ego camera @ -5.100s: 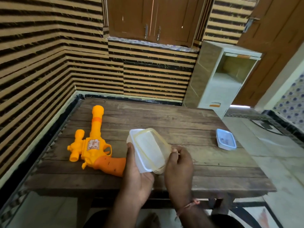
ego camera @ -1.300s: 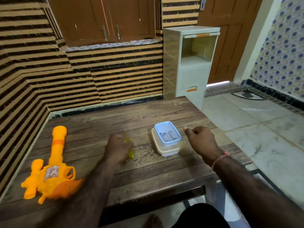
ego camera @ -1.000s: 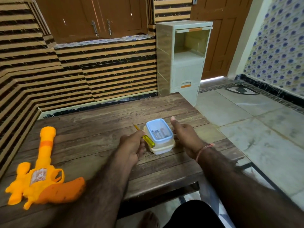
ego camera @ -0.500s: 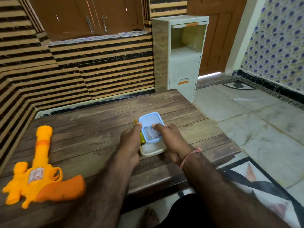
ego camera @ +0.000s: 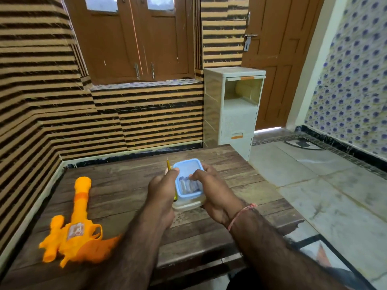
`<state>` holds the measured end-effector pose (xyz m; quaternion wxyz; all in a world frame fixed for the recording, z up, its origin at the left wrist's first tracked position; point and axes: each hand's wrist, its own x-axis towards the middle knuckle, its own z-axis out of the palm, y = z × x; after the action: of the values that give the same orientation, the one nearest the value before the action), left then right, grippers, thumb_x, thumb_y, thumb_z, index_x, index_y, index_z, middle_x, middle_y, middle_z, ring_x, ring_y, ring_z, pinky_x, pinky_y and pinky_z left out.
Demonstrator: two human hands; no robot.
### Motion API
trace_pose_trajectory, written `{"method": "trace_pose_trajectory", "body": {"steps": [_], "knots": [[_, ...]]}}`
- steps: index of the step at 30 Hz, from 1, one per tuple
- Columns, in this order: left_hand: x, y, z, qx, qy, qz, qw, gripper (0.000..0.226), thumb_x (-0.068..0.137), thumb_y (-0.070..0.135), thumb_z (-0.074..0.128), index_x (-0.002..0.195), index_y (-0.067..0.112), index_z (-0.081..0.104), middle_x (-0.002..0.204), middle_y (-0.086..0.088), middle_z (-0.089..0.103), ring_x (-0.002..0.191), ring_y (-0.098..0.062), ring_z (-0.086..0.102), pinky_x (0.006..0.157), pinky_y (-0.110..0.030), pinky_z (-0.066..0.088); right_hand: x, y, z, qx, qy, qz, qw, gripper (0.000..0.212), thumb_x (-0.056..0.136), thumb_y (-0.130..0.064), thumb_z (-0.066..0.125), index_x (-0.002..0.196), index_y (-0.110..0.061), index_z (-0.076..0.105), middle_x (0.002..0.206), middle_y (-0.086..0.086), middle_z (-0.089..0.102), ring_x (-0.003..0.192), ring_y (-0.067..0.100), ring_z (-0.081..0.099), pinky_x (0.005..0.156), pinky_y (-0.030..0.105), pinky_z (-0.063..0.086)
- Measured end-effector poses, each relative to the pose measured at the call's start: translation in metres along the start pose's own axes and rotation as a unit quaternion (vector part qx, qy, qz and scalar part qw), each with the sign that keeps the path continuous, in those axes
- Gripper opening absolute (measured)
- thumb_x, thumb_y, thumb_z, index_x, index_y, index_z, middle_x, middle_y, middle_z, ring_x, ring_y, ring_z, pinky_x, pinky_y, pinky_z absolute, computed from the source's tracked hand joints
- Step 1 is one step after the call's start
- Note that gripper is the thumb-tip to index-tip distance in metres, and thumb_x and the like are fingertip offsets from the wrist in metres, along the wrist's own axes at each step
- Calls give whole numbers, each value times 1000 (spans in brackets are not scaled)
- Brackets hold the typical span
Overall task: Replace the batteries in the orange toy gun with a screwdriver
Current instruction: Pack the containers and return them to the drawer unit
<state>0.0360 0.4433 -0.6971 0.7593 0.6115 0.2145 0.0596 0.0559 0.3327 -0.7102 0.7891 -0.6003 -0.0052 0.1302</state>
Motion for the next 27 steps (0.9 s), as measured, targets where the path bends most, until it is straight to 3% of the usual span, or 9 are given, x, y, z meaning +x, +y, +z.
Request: {"method": "trace_pose_trajectory", "body": {"steps": [6,11,15,18,21,24,27], "knots": [[50,3,0,41,9,36,998,31,96,34,59,97,4,66,91,-18,73,73,-28,69,63,-33,51,42,1,7,-29,-5,-15,999,34,88,-15,54,120,-25,53,115,13,66,96,26,66,68,33,53],[118,10,11,106,29,82,991,40,100,48,44,107,12,61,97,-14,69,83,-27,66,66,-36,49,105,-5,15,-47,5,-34,998,36,91,-14,53,126,-24,54,115,10,66,96,21,67,65,24,54],[156,34,26,141,53,60,987,39,103,47,35,113,14,53,103,-11,61,91,-27,61,73,-37,48,148,-24,24,-77,23,-54,995,34,91,-14,52,123,-27,55,113,5,64,96,16,65,67,23,53],[165,71,39,154,63,35,985,34,104,45,33,109,15,49,101,-6,56,85,-18,55,65,-30,42,165,-56,33,-88,25,-56,994,28,91,-16,53,115,-30,58,108,2,66,94,14,66,73,28,57],[161,126,57,155,54,20,986,37,103,46,36,115,14,50,108,-7,57,87,-17,58,63,-30,42,167,-109,46,-95,37,-66,993,27,95,-25,54,121,-25,59,111,6,69,99,21,69,82,40,59],[148,186,80,176,39,19,983,47,101,49,38,120,9,51,114,-12,58,94,-24,61,70,-33,47,155,-177,53,-105,78,-71,989,22,97,-28,54,117,-24,61,108,4,71,97,21,70,86,46,57],[129,239,106,215,27,22,976,51,101,48,39,121,4,54,123,-19,55,106,-31,56,82,-36,43,132,-245,55,-146,86,-73,983,30,92,-41,54,115,-26,65,106,-3,73,98,15,70,90,45,55]]}}
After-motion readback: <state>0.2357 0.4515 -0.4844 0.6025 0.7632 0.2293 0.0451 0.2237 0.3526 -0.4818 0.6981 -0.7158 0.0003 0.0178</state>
